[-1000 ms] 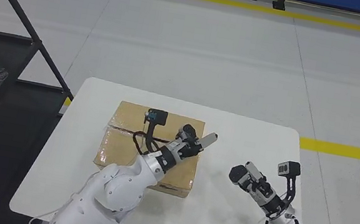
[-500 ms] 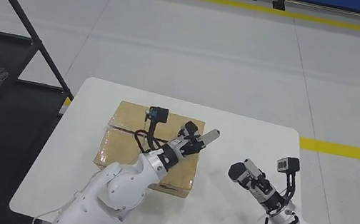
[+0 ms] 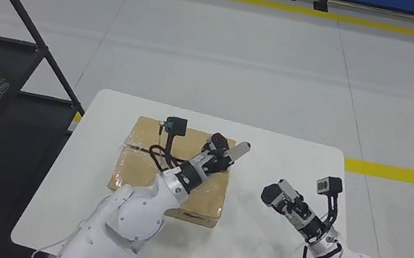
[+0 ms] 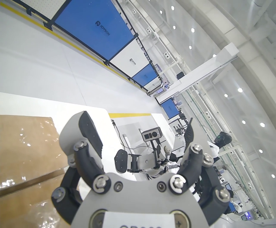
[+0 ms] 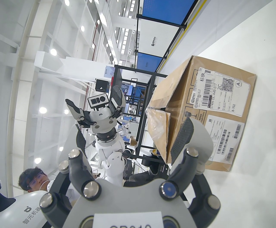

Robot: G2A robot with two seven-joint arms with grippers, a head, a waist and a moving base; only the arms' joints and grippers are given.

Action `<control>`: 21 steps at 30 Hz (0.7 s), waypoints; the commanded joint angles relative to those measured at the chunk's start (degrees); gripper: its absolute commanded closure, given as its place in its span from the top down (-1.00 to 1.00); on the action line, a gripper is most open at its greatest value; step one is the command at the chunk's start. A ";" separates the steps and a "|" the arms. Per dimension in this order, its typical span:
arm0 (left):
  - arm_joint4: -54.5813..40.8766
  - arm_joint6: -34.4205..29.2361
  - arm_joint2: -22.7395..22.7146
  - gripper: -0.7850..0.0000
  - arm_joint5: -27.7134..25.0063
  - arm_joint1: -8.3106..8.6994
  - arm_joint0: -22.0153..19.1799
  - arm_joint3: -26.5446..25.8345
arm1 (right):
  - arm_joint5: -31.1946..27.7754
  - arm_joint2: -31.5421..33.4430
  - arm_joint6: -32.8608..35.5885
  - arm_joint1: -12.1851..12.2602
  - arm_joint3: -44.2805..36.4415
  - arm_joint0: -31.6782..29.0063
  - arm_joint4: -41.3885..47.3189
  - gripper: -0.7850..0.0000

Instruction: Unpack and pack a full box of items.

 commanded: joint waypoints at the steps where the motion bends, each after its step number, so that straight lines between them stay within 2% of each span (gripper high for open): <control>1: -1.18 -0.49 -1.39 1.00 -0.36 0.14 0.69 -2.20 | 0.11 -0.18 -0.03 0.03 -0.01 0.19 -0.05 1.00; 6: -4.81 -4.03 -7.77 1.00 -2.22 1.13 4.42 -11.18 | -0.58 -0.43 2.91 0.20 -0.66 1.29 1.25 1.00; 11: -13.93 -8.38 -19.28 1.00 -3.35 2.40 8.74 -19.07 | 0.85 -1.91 5.34 0.36 -1.57 3.67 -0.67 1.00; 14: -17.27 -9.04 -27.39 1.00 -3.94 3.09 11.10 -20.80 | 3.19 -3.89 6.93 0.39 -1.79 5.96 -3.55 1.00; 18: -19.08 -8.17 -37.51 1.00 -4.61 3.83 14.62 -19.82 | 7.71 -7.20 9.92 0.35 -1.01 9.32 -7.09 1.00; 21: -20.05 -8.21 -42.28 1.00 -4.64 4.21 16.78 -17.92 | 9.03 -9.76 8.82 0.29 -2.09 11.11 -13.37 1.00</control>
